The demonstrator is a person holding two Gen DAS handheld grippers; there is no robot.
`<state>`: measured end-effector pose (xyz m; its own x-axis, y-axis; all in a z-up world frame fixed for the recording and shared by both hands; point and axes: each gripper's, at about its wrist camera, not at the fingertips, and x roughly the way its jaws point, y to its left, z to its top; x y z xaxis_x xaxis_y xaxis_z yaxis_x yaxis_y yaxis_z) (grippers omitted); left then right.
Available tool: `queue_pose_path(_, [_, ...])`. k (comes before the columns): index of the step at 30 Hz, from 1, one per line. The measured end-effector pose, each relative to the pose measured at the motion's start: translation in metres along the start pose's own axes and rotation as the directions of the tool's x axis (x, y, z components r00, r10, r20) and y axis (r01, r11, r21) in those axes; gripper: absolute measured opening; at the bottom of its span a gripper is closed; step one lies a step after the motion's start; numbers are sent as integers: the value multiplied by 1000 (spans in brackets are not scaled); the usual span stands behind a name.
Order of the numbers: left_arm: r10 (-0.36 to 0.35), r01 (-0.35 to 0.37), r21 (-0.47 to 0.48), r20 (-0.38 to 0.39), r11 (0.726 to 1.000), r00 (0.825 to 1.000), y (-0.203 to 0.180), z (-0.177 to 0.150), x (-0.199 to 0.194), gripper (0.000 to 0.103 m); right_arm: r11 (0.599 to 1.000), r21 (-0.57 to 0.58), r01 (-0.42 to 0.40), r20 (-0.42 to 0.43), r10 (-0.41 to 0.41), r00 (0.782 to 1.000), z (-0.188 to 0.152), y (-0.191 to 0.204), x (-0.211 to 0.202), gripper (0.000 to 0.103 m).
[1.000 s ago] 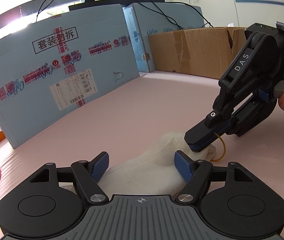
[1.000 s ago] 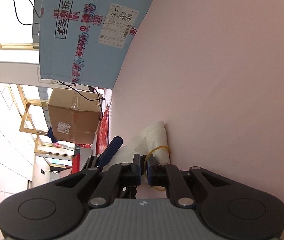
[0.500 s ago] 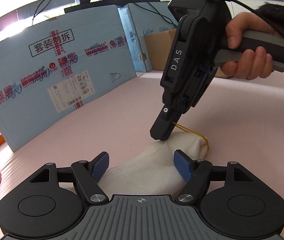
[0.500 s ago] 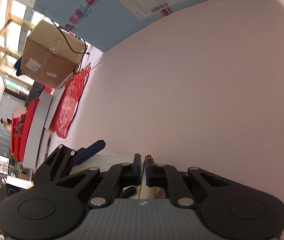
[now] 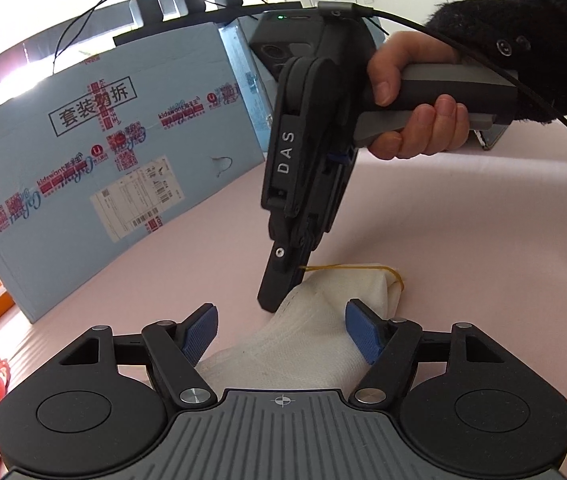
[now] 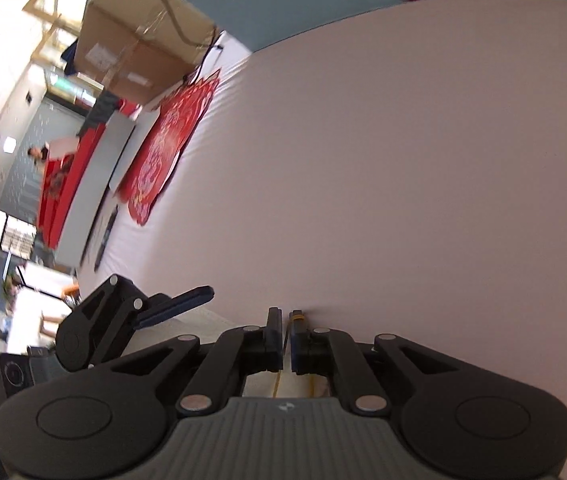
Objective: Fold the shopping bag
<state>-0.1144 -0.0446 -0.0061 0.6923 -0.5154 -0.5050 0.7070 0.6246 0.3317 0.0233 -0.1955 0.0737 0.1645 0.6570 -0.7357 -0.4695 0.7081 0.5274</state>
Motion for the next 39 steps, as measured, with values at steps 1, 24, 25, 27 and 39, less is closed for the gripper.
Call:
queue_pose_path(1, [-4, 4, -5, -2, 1000, 1000, 1, 0, 0, 71, 1000, -22, -17, -16, 16, 1000, 1, 4, 5, 6])
queue_pose_path(24, [-196, 179, -252, -43, 951, 980, 40, -5, 8, 70, 920, 226, -321, 313, 244, 918, -110, -62, -64, 27])
queue_pose_path(25, [-195, 179, -252, -42, 951, 980, 41, -5, 8, 70, 909, 242, -339, 333, 250, 909, -115, -65, -63, 27])
queue_pose_path(27, [-187, 172, -242, -41, 955, 981, 39, -5, 7, 70, 897, 266, -354, 354, 251, 901, -126, -68, -62, 27])
queue_pose_path(39, [-164, 151, -225, -40, 963, 986, 36, -5, 7, 71, 988, -36, 151, 407, -124, 905, -116, -10, -65, 41])
